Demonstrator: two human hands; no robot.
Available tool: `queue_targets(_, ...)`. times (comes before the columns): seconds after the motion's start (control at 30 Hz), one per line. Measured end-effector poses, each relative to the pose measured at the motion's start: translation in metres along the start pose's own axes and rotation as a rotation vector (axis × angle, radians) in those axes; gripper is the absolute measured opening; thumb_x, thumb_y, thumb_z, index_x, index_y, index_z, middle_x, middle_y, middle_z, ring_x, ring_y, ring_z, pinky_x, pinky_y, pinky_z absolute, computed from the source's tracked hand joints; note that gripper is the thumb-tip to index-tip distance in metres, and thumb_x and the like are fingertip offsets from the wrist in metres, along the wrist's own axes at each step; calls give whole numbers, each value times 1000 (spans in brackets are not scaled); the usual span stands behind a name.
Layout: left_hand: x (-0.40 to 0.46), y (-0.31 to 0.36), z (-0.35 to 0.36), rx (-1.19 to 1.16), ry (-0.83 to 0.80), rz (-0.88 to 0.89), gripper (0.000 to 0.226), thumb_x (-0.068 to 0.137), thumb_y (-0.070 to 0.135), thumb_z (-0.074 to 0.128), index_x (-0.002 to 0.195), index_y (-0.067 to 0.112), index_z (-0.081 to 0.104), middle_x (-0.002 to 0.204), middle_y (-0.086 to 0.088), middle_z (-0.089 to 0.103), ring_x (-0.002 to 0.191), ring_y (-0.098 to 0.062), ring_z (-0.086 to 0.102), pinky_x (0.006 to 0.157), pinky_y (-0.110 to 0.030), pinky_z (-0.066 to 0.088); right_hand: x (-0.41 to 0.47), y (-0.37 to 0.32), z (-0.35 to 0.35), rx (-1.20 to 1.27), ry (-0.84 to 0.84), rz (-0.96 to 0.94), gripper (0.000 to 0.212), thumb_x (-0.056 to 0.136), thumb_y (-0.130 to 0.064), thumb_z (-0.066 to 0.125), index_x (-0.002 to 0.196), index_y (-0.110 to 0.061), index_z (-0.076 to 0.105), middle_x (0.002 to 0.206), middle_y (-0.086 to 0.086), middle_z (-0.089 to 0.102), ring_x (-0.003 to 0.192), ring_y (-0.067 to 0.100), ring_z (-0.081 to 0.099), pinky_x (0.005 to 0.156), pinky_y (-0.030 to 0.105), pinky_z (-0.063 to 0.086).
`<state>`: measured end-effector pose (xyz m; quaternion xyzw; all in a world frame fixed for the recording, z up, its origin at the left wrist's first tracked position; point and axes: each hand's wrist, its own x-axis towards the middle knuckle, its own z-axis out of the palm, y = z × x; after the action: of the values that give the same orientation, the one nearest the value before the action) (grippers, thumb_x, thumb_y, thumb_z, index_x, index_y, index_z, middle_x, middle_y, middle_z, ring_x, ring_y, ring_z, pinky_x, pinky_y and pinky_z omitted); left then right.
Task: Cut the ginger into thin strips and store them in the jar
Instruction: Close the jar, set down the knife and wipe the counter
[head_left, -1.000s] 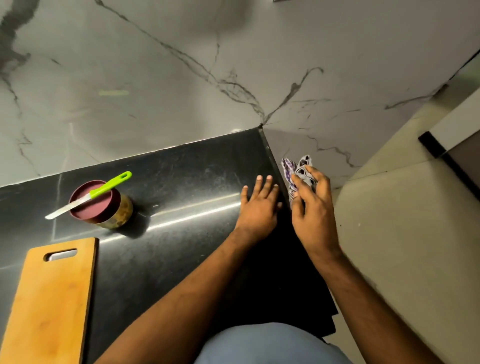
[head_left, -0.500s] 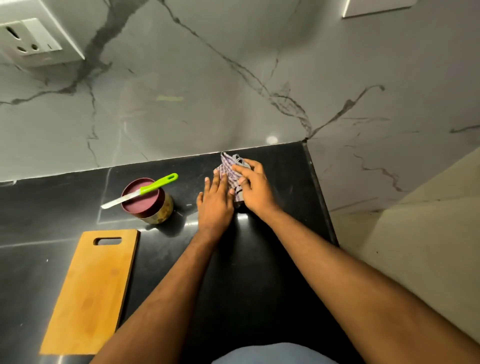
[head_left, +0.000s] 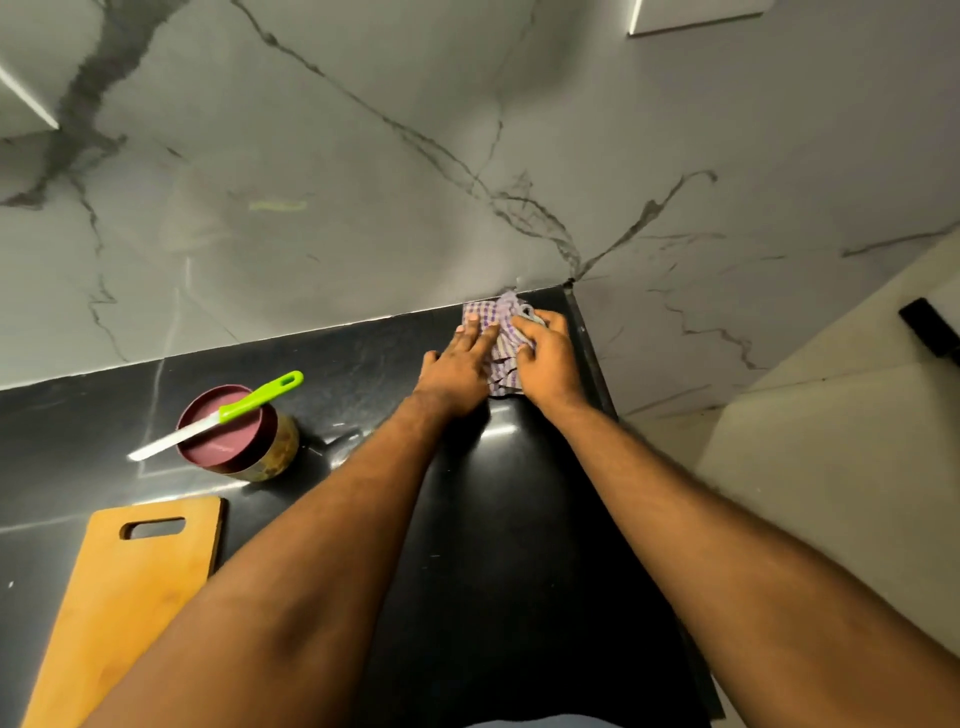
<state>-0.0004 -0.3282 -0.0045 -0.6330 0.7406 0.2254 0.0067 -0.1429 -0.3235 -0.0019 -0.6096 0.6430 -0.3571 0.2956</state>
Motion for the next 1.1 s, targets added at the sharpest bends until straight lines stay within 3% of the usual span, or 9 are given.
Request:
queue_targets(0.2,7,76,28,37,-95,266,68,101,30,42,160,31,8,169,1,-1,155,-15,5,120,-43,16,-36,50,-63,-17,291,122,40,81,8,56,119,-2,65,125,15,48,115,24,54,98,0,26)
queue_targets(0.33,-12,117,58,-4,-142,476,68,100,28,46,161,24,15,168,1,10,154,-13,11,122,-44,14,-83,65,-97,-58,454,208,41,82,6,57,122,-3,63,127,14,47,115,25,54,100,20,40)
queue_targets(0.43,-41,126,83,-92,-89,548,65,102,28,44,161,20,16,168,1,11,153,-13,13,122,-42,15,-114,62,-114,-113,475,153,45,83,5,56,127,-4,60,131,12,44,120,21,50,101,23,41)
queue_targets(0.57,-86,103,99,-171,-14,460,65,104,33,44,161,22,13,169,3,3,155,-13,1,123,-41,11,-145,51,-118,-185,424,38,48,83,7,54,128,-6,59,133,12,41,123,21,46,102,17,37)
queue_targets(0.77,-133,53,95,-228,168,339,64,103,32,46,159,17,19,168,-1,7,155,-15,5,123,-40,18,-167,10,-110,-308,357,-274,44,91,-2,44,133,-7,56,138,13,38,130,24,41,109,30,36)
queue_targets(0.87,-159,33,94,-322,296,242,60,103,32,46,158,18,25,167,0,14,154,-12,11,120,-35,21,-178,-17,-96,-230,282,-304,52,84,7,49,135,-7,54,140,13,36,132,21,39,110,32,36)
queue_targets(0.97,-180,11,93,-386,382,183,62,101,30,50,157,15,28,166,-1,21,153,-11,16,120,-39,26,-194,-36,-69,-103,109,-314,54,84,8,50,135,-9,53,141,8,36,131,11,39,112,24,32)
queue_targets(1.1,-205,-18,100,-364,369,141,60,99,31,49,156,18,32,163,1,29,151,-12,24,119,-44,31,-209,-38,-28,29,-57,-232,50,86,9,48,132,-9,56,138,3,38,127,6,42,112,27,32)
